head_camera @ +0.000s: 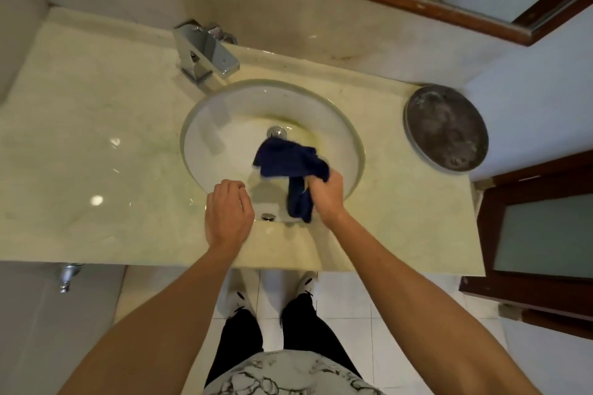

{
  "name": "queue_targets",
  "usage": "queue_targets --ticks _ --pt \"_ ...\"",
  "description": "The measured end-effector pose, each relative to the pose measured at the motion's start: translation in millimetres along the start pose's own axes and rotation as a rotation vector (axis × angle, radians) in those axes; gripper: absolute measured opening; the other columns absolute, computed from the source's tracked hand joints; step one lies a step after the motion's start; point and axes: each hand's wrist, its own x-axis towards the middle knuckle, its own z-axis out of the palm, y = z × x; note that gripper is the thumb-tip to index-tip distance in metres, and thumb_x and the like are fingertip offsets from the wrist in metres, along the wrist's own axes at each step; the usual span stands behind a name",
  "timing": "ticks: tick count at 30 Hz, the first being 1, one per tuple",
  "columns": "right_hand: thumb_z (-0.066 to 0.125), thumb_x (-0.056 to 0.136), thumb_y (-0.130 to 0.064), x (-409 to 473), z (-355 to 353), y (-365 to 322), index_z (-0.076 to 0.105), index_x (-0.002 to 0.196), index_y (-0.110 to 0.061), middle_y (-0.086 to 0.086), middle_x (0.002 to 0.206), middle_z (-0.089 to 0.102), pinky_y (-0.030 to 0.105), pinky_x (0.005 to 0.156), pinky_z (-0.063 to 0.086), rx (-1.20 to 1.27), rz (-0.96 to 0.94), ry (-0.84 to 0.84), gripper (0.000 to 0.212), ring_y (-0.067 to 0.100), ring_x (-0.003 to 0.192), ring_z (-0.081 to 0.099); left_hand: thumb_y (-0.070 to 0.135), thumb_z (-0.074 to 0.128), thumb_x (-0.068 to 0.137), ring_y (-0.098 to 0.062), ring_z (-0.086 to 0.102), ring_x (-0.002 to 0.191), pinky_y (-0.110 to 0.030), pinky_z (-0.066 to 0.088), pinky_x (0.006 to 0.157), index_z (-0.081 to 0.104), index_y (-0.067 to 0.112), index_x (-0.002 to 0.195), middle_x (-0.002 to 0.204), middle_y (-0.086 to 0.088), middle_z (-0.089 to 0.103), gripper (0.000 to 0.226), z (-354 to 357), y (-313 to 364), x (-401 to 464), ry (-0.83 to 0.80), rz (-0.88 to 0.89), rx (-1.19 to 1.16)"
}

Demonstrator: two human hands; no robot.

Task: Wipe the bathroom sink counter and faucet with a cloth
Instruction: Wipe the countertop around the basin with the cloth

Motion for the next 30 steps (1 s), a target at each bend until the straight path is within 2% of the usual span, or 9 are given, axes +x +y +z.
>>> queue_targets --ticks 2,5,8,11,16,20,24,27,30 --pt "0.061 0.087 -0.008 12.0 -16.9 -18.9 0.062 0.081 -0.018 -0.007 0.066 0.062 0.026 0.054 0.044 0.146 0.032 0.056 0.012 0.003 0.054 0.055 0.016 0.042 0.099 -0.027 0.057 0.088 -0.041 0.044 0.083 0.064 0.012 0.099 0.097 -0.005 0.063 0.023 -0.4 -0.7 1.1 0.004 0.000 0.017" --pt "0.059 0.082 -0.006 37.7 -54.8 -38.6 0.057 0.076 -0.020 -0.006 0.066 0.055 0.025 0.054 0.042 0.144 -0.053 0.201 0.015 -0.001 0.051 0.049 0.020 0.040 0.099 -0.029 0.058 0.087 -0.043 0.044 0.081 0.064 0.014 0.097 0.096 -0.004 0.063 0.025 2.1 -2.4 4.0 -0.004 0.010 0.069" --pt "0.053 0.083 -0.001 72.4 -94.6 -46.6 0.061 0.082 -0.017 -0.004 0.074 0.059 0.031 0.064 0.045 -0.140 -0.169 0.295 0.018 0.005 0.066 0.055 0.021 0.040 0.099 -0.028 0.059 0.087 -0.043 0.045 0.081 0.064 0.015 0.098 0.096 -0.004 0.064 0.025 2.6 -4.1 4.5 -0.014 0.016 0.090" --pt "0.057 0.080 -0.004 112.9 -118.9 -41.1 0.068 0.103 -0.008 0.004 0.100 0.065 0.038 0.078 0.051 -0.432 -0.239 0.427 0.026 0.022 0.090 0.062 0.020 0.040 0.100 -0.026 0.058 0.086 -0.042 0.046 0.081 0.064 0.014 0.099 0.095 -0.003 0.063 0.025 2.6 -2.1 4.2 -0.025 0.024 0.124" --pt "0.065 0.086 -0.012 176.3 -114.7 -39.2 0.065 0.107 -0.009 0.008 0.113 0.059 0.039 0.081 0.051 -0.625 -0.104 0.512 0.021 0.030 0.098 0.064 0.019 0.042 0.099 -0.024 0.057 0.083 -0.039 0.045 0.079 0.063 0.013 0.098 0.094 -0.001 0.062 0.022 5.5 -4.0 3.5 -0.005 0.026 0.112" --pt "0.067 0.086 -0.020 206.4 -73.1 -35.4 0.060 0.119 -0.011 0.009 0.128 0.050 0.042 0.088 0.053 -0.629 -0.048 0.414 0.035 0.034 0.092 0.064 0.022 0.042 0.099 -0.021 0.055 0.085 -0.035 0.043 0.081 0.061 0.014 0.099 0.096 0.001 0.062 0.021 6.9 -3.2 4.3 -0.020 0.001 0.135" --pt "0.066 0.086 -0.018 219.0 -26.6 -43.2 0.059 0.124 -0.011 0.010 0.135 0.048 0.039 0.088 0.050 -0.636 -0.214 0.294 0.039 0.035 0.094 0.065 0.025 0.045 0.099 -0.023 0.057 0.087 -0.037 0.044 0.082 0.063 0.011 0.100 0.098 -0.001 0.063 0.023 8.2 -2.9 5.2 -0.004 -0.001 0.141" --pt "0.066 0.078 -0.014 215.8 9.7 -62.5 0.065 0.122 -0.010 0.012 0.125 0.060 0.036 0.095 0.049 -0.430 -0.261 -0.004 0.044 0.030 0.102 0.065 0.024 0.045 0.098 -0.023 0.057 0.088 -0.038 0.045 0.081 0.063 0.010 0.099 0.098 -0.003 0.063 0.023 7.4 -1.4 4.1 -0.003 0.008 0.159" --pt "0.057 0.084 -0.007 197.1 28.3 -78.4 0.068 0.108 -0.010 0.007 0.098 0.070 0.038 0.081 0.054 -0.040 -0.082 -0.209 0.027 0.024 0.088 0.066 0.023 0.043 0.099 -0.022 0.056 0.087 -0.036 0.045 0.082 0.063 0.011 0.098 0.097 -0.002 0.062 0.024 6.8 -0.1 3.5 0.006 -0.019 0.151"
